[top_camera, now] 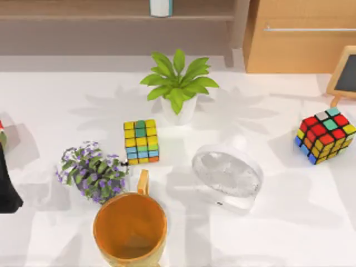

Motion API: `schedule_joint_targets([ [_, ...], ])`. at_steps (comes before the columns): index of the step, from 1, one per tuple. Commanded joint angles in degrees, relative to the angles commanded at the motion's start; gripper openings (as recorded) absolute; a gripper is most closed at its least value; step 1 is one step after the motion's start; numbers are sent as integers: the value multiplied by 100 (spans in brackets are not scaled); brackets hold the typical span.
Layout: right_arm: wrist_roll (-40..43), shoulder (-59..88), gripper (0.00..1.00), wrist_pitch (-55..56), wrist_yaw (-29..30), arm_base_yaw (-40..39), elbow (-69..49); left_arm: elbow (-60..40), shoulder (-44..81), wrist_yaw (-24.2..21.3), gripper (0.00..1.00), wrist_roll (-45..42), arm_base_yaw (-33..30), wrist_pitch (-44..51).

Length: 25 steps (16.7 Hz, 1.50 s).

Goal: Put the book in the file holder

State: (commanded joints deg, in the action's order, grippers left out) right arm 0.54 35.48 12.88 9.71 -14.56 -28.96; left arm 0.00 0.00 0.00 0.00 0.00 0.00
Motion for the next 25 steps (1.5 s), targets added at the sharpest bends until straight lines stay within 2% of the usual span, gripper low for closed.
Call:
schedule_joint_targets([
  [9, 46, 5434, 100, 1282, 1786, -1844, -4252, 0, 0, 0, 100, 0, 0, 0],
  [15, 19, 8664, 100, 1690, 2891, -2602, -6625, 0, 0, 0, 100, 0, 0, 0],
  [20, -1, 10087, 100, 1785, 3439, -2809, -7718, 0, 0, 0, 100, 0, 0, 0],
  [25, -4, 10235, 100, 1790, 3503, -2818, -7839, 0, 0, 0, 100, 0, 0, 0],
])
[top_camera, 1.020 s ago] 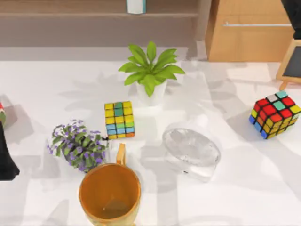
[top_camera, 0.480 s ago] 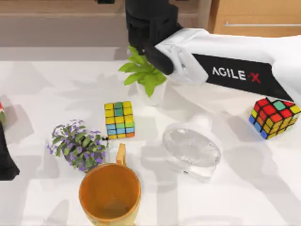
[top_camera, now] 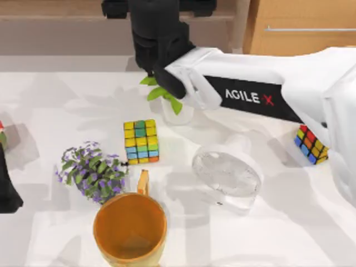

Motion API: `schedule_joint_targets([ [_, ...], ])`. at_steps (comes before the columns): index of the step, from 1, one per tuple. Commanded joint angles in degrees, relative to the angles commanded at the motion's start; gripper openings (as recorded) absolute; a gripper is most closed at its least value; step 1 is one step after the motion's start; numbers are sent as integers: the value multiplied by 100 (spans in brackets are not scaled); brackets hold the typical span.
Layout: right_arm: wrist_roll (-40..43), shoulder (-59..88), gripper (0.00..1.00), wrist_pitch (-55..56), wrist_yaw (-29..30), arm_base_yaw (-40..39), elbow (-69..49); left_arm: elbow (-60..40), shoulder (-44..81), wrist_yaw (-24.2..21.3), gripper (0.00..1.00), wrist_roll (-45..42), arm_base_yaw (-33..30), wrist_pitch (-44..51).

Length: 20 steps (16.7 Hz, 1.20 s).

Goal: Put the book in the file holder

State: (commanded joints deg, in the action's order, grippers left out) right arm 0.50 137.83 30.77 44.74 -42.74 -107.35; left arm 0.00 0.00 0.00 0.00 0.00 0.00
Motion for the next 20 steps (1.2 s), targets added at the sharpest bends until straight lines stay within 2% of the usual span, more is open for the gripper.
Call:
schedule_joint_targets([
  [13, 5, 369, 100, -303, -144, 148, -677, 0, 0, 0, 100, 0, 0, 0],
  [20, 5, 369, 47, -303, -144, 148, -677, 0, 0, 0, 100, 0, 0, 0],
])
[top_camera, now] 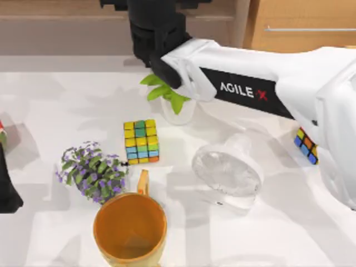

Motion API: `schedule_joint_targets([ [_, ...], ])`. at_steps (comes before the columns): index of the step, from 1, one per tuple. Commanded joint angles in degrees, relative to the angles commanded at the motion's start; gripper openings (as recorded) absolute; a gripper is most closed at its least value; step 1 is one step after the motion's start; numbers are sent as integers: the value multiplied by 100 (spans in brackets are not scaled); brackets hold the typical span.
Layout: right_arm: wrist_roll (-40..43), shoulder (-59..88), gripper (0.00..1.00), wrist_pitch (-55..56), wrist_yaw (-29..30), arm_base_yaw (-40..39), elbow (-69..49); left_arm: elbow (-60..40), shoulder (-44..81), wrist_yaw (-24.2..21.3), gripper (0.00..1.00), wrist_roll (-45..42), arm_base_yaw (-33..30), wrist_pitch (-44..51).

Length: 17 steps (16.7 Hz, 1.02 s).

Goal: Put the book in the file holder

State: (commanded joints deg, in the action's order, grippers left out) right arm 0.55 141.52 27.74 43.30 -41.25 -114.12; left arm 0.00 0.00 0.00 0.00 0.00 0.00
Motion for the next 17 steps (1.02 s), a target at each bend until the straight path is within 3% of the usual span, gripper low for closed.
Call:
schedule_joint_targets([
  [6, 0, 0, 2, 0, 0, 0, 0, 0, 0, 0, 100, 0, 0, 0],
  [17, -9, -33, 0, -65, -4, -25, -48, 0, 0, 0, 100, 0, 0, 0],
])
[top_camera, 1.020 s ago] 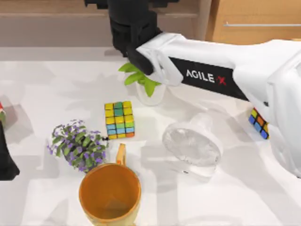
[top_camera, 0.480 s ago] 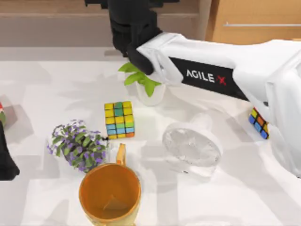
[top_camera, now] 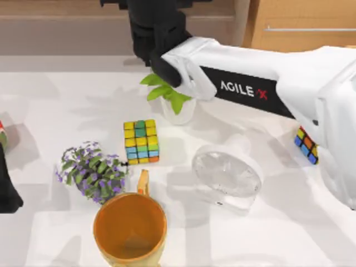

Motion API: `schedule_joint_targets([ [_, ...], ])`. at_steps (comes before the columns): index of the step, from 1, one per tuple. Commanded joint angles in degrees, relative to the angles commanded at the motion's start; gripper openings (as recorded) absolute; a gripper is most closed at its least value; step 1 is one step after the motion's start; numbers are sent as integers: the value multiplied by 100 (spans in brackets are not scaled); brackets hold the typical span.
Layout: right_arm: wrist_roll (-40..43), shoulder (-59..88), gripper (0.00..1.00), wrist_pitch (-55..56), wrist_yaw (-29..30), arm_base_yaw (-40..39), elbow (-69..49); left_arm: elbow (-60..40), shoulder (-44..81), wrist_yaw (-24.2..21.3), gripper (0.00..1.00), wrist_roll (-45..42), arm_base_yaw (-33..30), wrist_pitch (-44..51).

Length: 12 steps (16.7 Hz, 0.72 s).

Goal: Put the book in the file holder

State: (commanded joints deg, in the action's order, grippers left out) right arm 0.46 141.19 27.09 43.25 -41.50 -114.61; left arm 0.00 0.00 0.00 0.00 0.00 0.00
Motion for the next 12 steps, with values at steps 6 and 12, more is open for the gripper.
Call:
schedule_joint_targets([
  [6, -1, -65, 0, -211, 1, 3, -139, 0, 0, 0, 100, 0, 0, 0],
  [12, -418, -77, 0, -223, -9, -229, -257, 0, 0, 0, 100, 0, 0, 0],
])
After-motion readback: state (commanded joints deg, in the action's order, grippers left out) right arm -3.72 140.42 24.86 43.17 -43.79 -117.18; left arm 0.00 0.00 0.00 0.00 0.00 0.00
